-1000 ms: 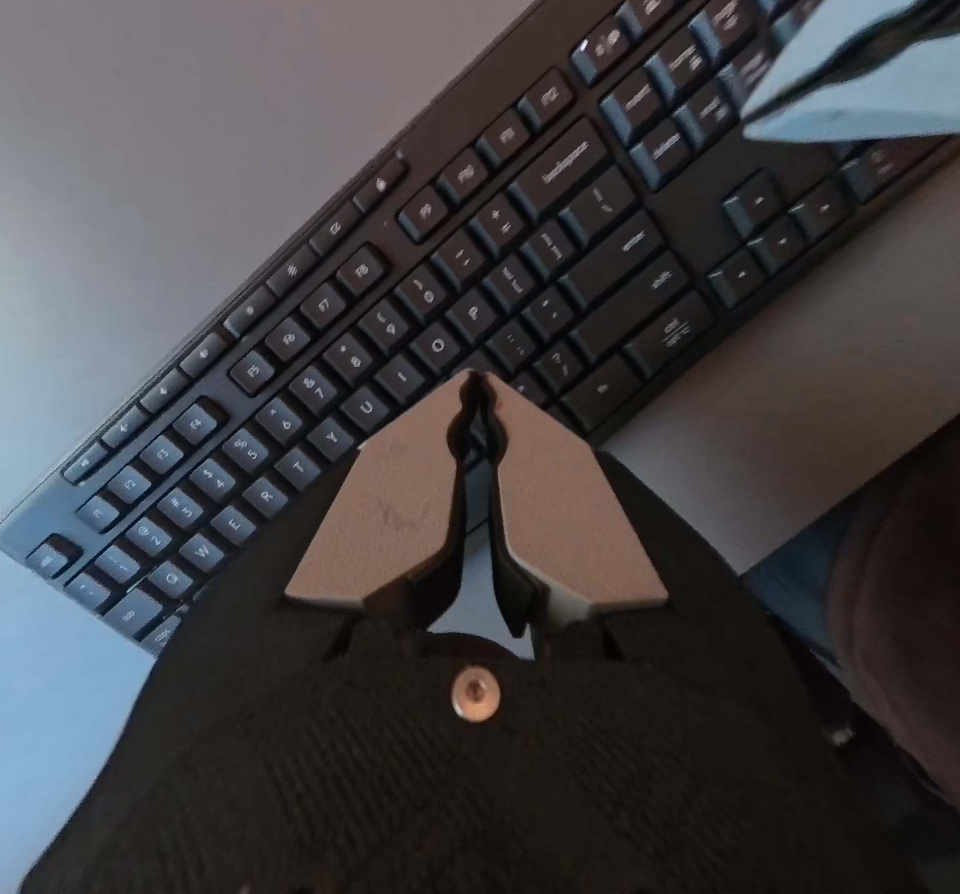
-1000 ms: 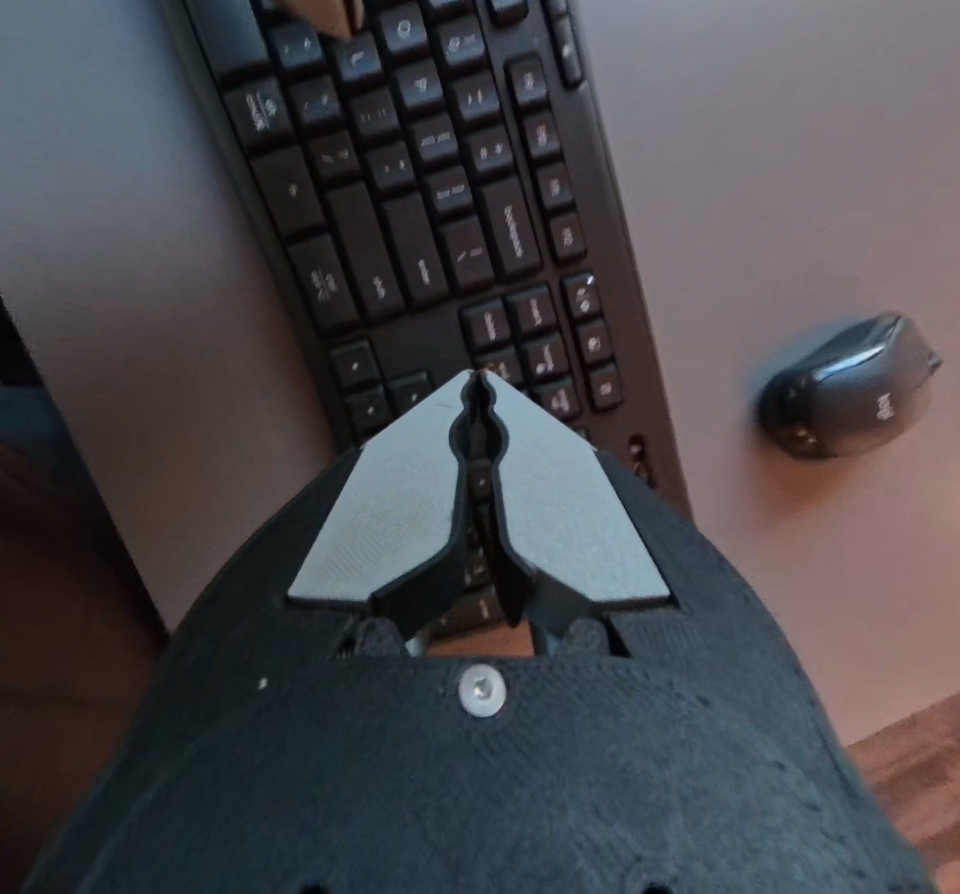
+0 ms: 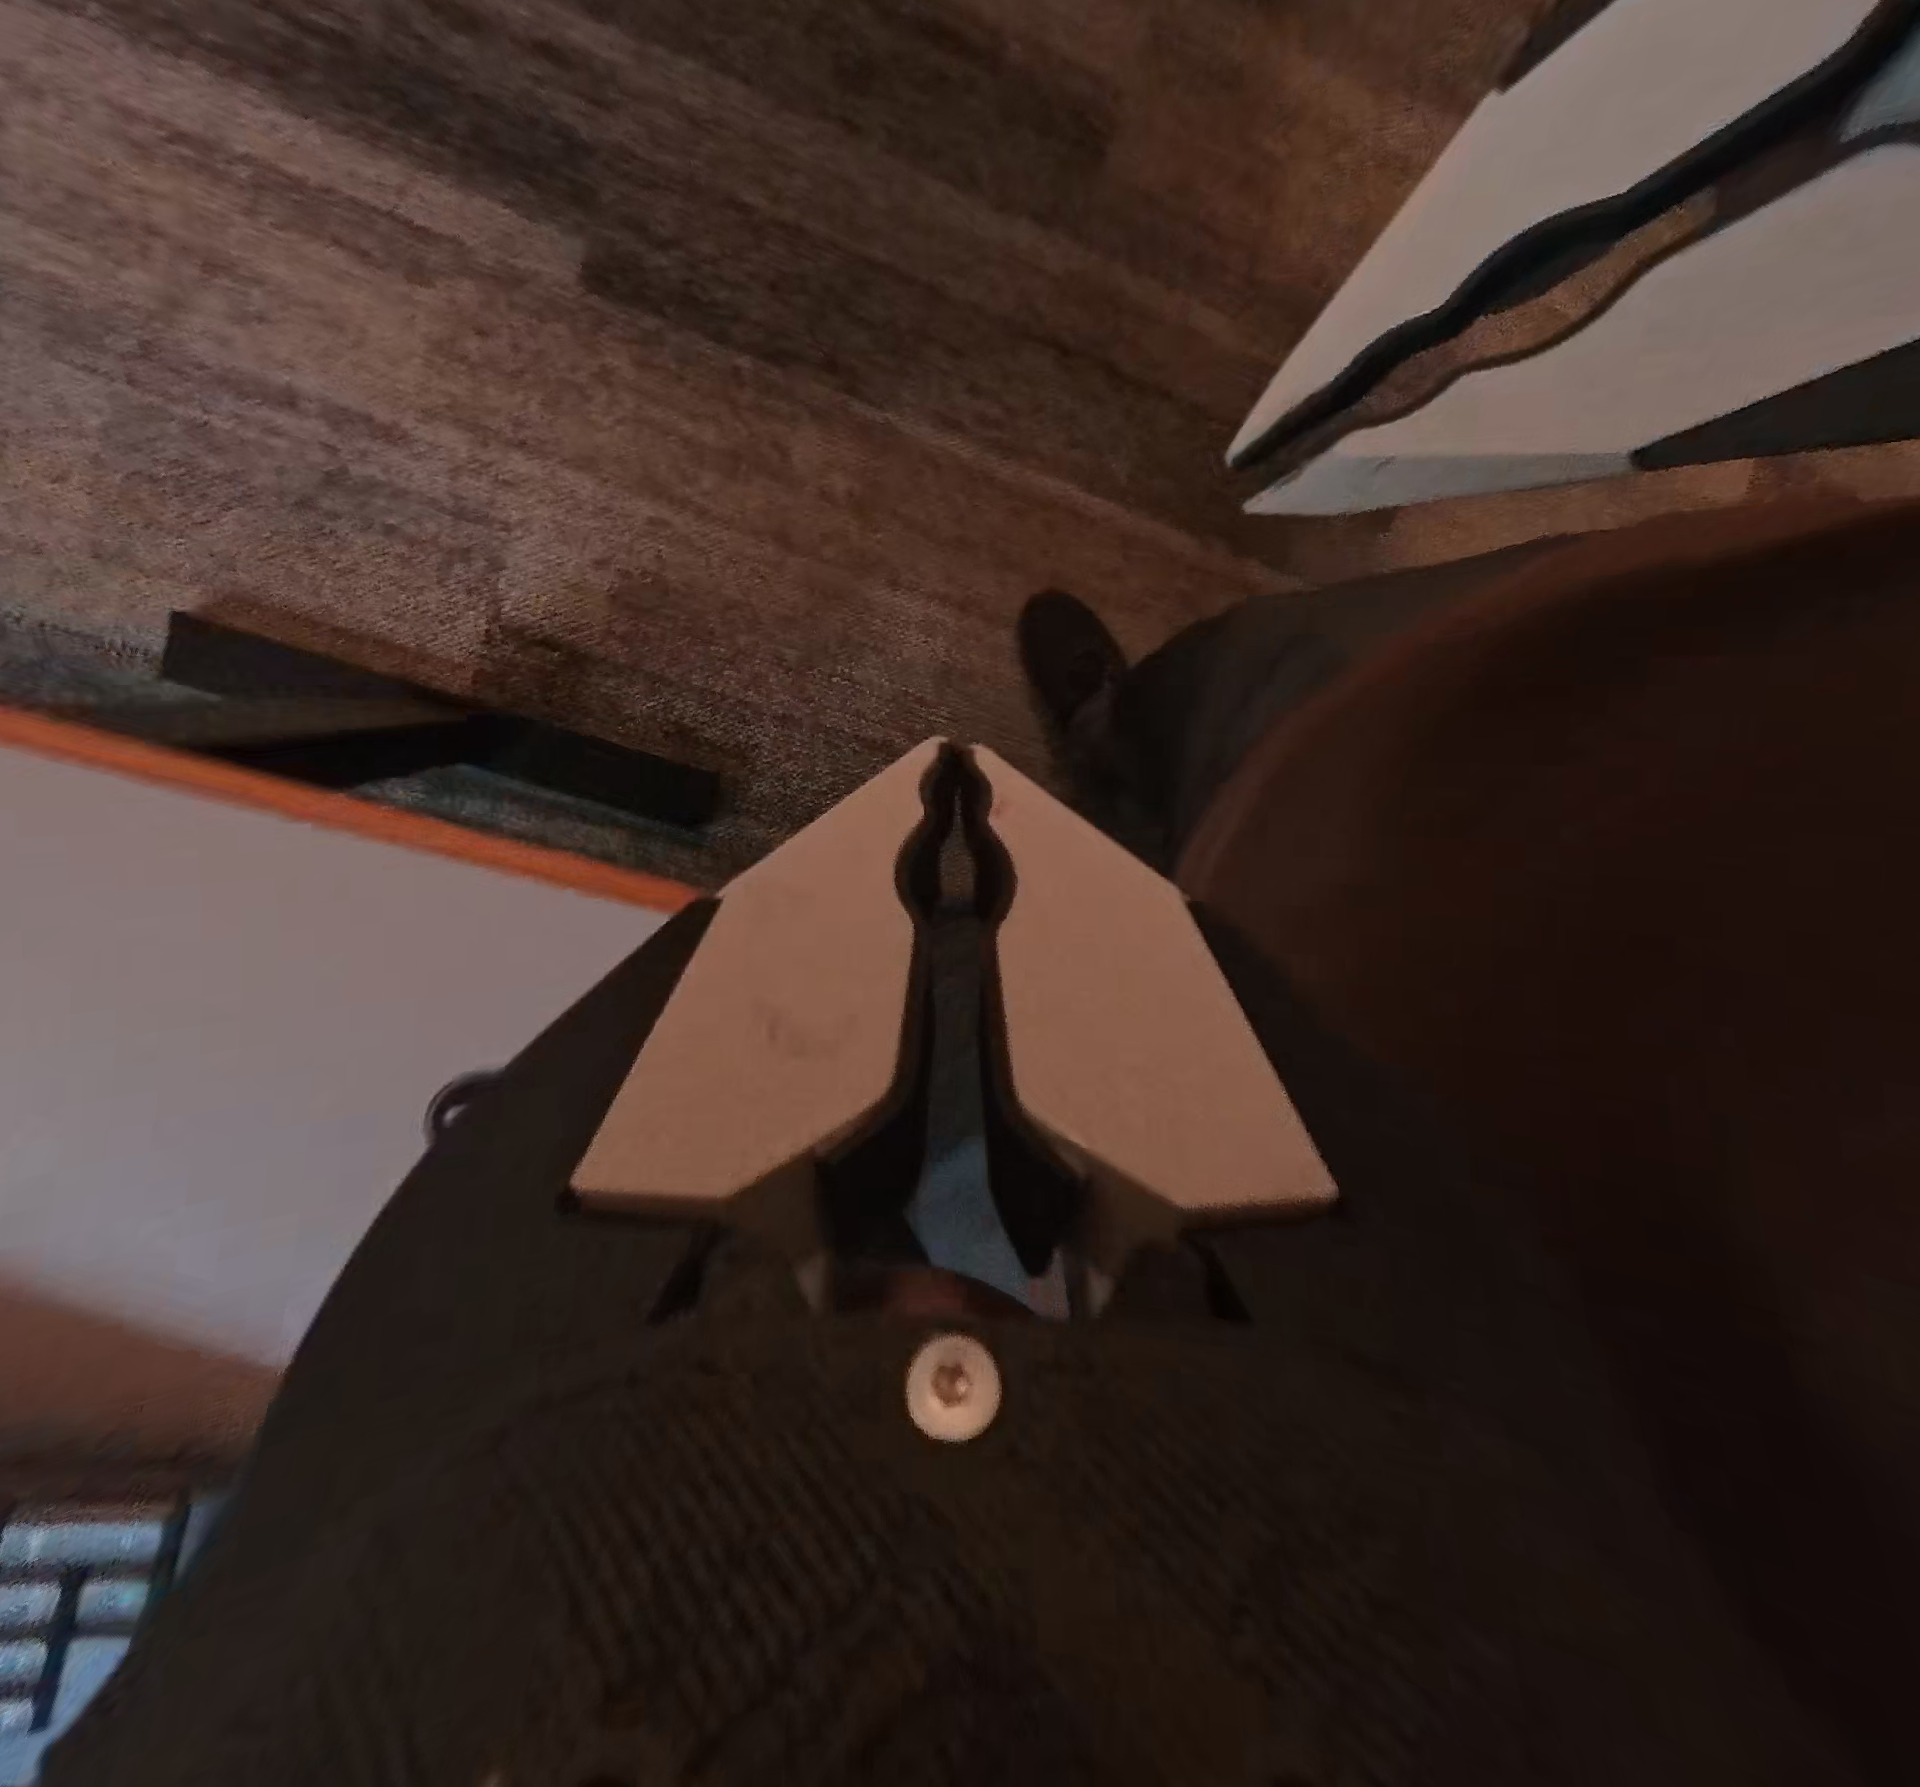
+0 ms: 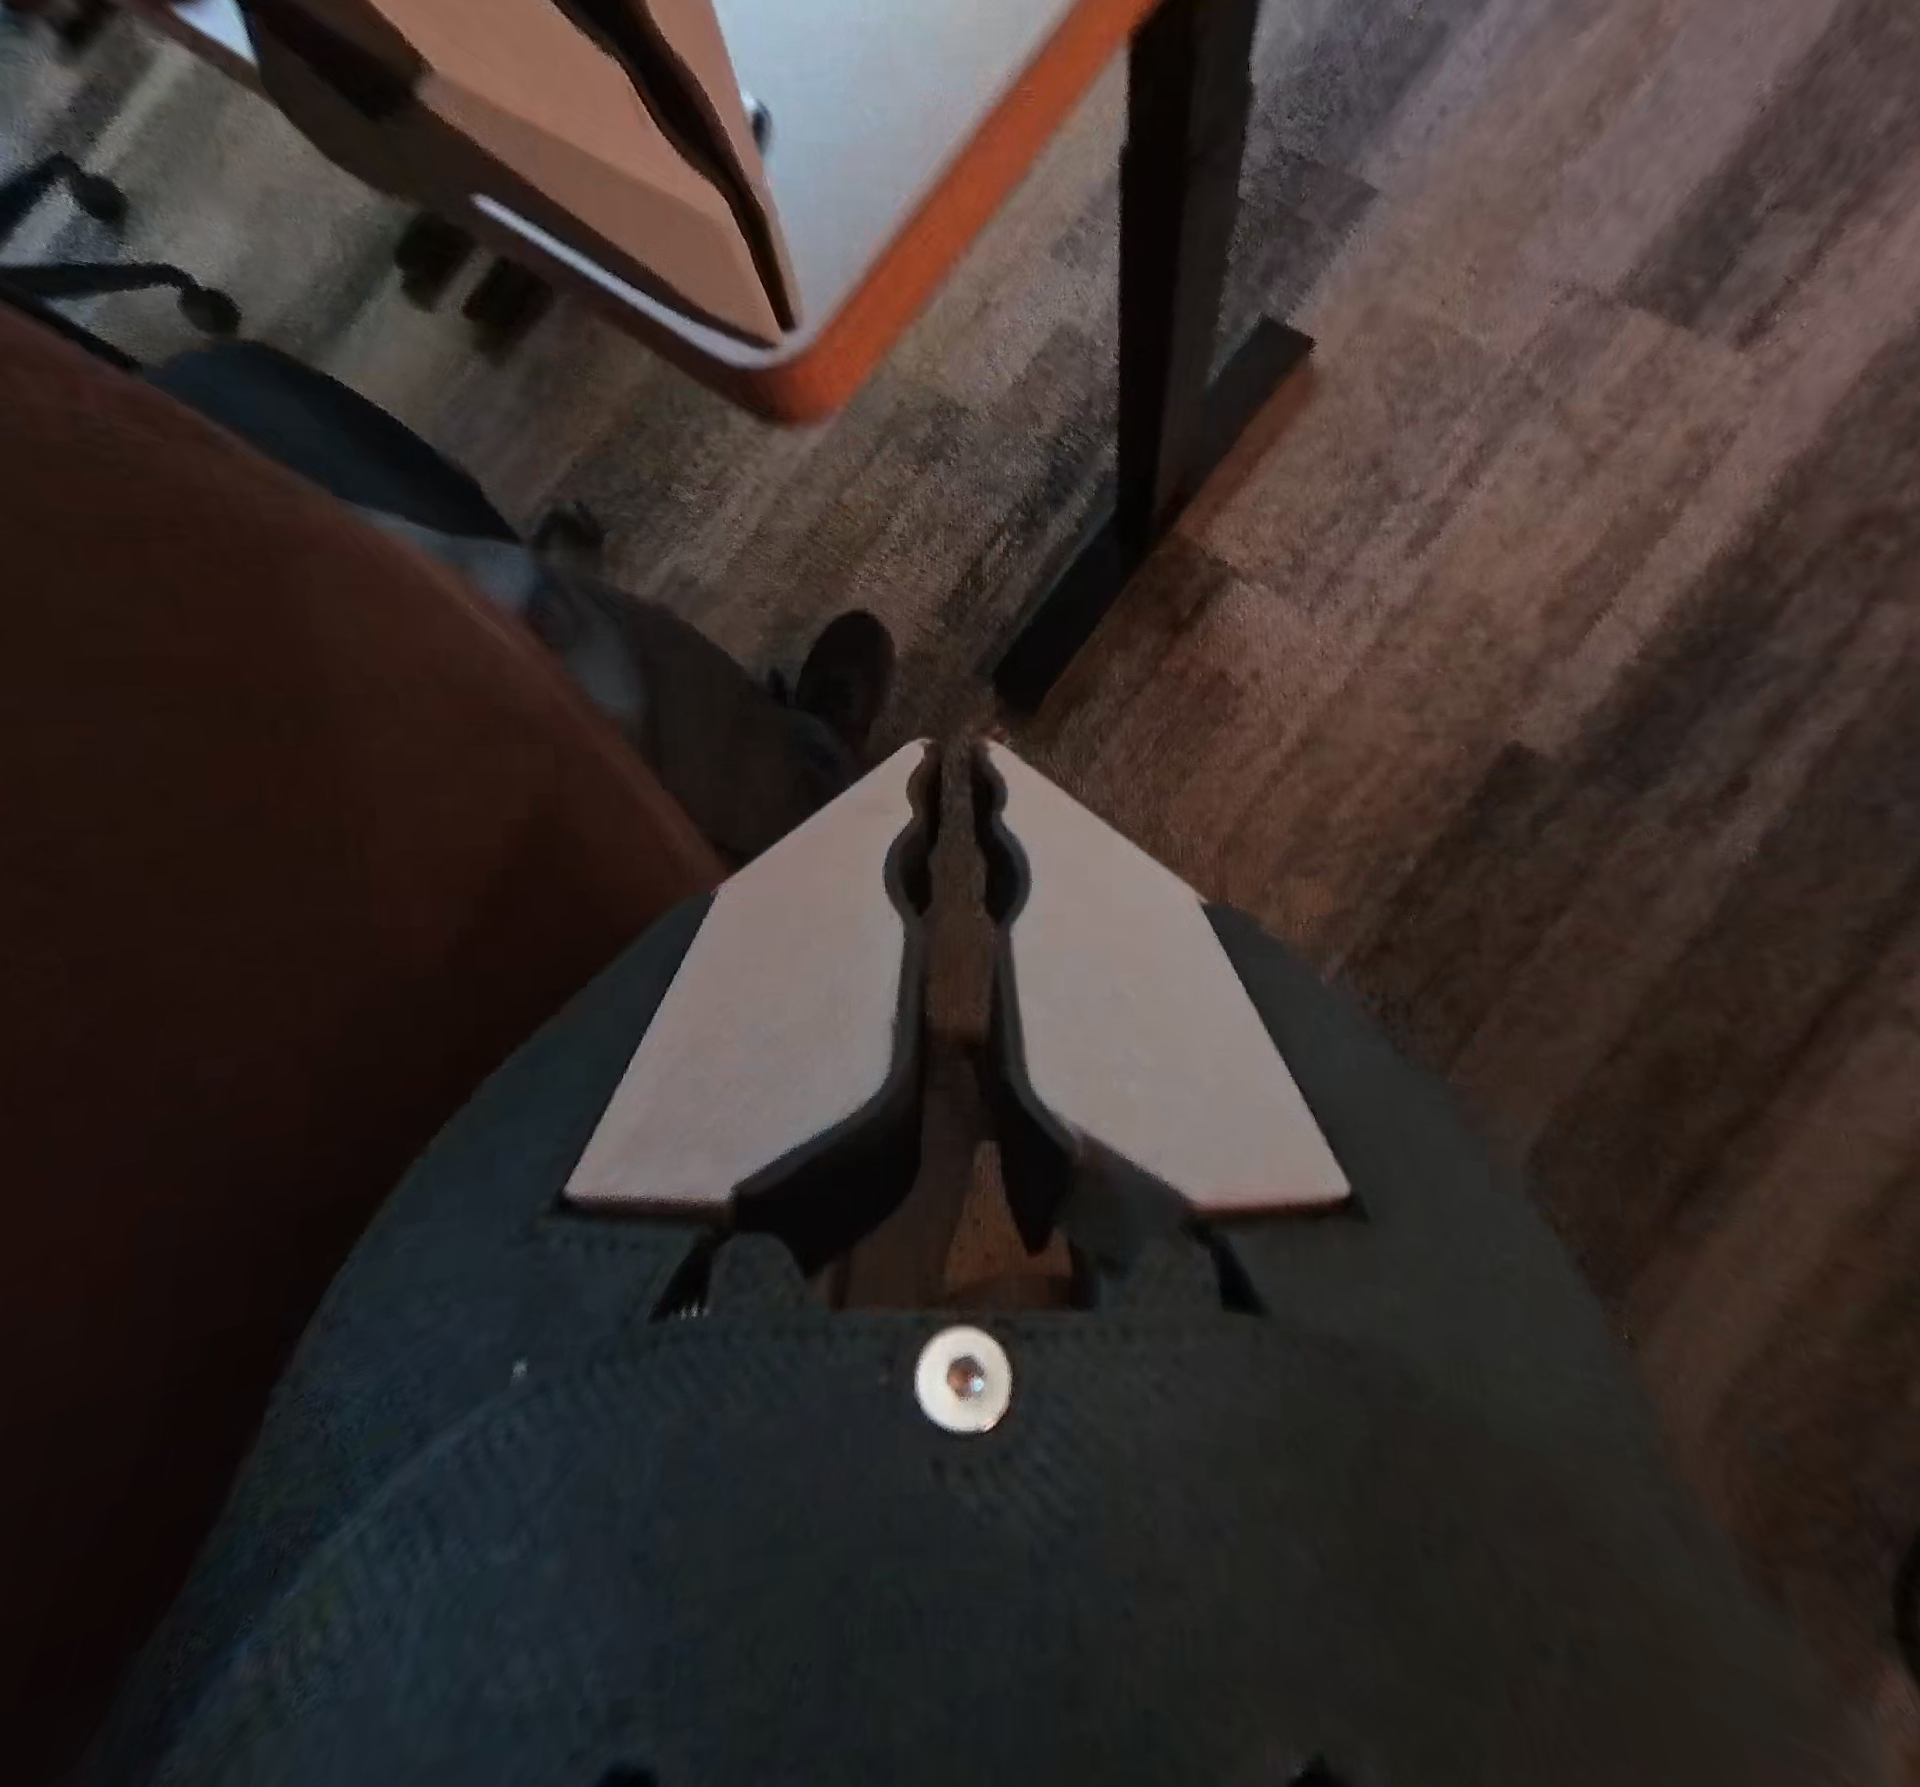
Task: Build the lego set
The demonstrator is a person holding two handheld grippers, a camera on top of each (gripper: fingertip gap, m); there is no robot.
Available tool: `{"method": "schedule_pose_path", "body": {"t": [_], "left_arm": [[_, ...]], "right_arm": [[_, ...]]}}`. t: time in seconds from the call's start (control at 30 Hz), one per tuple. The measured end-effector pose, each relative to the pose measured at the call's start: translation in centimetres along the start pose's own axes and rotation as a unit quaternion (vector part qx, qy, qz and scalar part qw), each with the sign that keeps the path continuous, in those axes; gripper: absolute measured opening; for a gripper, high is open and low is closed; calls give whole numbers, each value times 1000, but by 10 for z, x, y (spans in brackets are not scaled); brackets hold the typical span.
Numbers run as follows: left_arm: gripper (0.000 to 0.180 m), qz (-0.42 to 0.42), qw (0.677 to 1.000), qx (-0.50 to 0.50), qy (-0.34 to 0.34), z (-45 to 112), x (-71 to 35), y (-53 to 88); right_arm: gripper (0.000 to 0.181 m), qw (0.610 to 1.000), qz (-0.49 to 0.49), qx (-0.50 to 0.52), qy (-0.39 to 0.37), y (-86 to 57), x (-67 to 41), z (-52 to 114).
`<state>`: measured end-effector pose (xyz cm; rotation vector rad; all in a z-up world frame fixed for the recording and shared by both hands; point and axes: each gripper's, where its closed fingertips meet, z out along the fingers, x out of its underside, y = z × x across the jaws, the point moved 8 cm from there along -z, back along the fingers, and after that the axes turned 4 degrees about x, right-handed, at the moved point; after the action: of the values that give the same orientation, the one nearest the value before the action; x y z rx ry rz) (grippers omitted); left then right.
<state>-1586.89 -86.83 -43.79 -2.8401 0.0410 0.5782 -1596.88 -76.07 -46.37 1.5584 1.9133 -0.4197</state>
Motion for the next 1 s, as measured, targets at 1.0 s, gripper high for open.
{"method": "schedule_pose_path", "body": {"t": [1.0], "left_arm": [[8,75,990,116,-34,61,-107,57]], "right_arm": [[27,971,178,156,15,-124,8,-56]]}}
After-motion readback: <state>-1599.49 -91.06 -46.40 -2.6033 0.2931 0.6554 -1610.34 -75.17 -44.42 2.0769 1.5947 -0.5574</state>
